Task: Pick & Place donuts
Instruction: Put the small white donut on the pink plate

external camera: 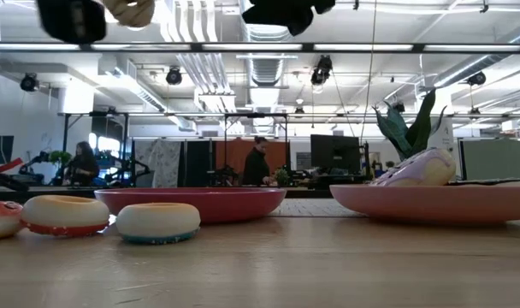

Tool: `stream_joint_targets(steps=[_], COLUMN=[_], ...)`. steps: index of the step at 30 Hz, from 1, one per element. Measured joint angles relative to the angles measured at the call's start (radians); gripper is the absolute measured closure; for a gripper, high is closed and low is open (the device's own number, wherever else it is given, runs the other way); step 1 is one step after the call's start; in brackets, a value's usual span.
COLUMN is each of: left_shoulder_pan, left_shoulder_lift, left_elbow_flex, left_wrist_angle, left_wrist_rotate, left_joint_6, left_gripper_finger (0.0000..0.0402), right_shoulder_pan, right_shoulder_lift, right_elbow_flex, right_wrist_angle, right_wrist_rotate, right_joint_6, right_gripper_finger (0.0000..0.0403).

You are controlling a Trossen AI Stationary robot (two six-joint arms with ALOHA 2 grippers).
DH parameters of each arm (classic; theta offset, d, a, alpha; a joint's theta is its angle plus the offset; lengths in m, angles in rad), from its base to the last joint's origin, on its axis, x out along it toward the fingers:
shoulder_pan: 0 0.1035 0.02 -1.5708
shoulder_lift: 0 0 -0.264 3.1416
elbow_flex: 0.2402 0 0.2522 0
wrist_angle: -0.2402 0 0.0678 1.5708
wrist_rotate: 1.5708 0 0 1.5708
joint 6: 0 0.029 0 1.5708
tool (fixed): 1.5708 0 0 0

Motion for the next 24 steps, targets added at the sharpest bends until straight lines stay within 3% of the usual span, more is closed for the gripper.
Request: stream_joint_targets(steps=[11,24], left_shoulder_pan=[0.302,0.396], left_shoulder_lift=[0.047,0.135], left_elbow_flex=[0.000,0.000], left_wrist_angle=[0.193,0.337], left_wrist_rotate=[0.328,0.501], left_joint_6=[0.190,0.251], left_gripper_finger=[0.0401,0.0401], right_shoulder_pan=[-0.003,-0.001], right_shoulder_lift=[0.054,0.073], right_elbow_flex=[0.074,0.081], right_wrist_angle=[-0.005,-0.019], right_wrist_rotate=[0.000,0.007], right_joint_6=[-0.074,-0.078], right_gripper_finger=[0.0189,0.0189])
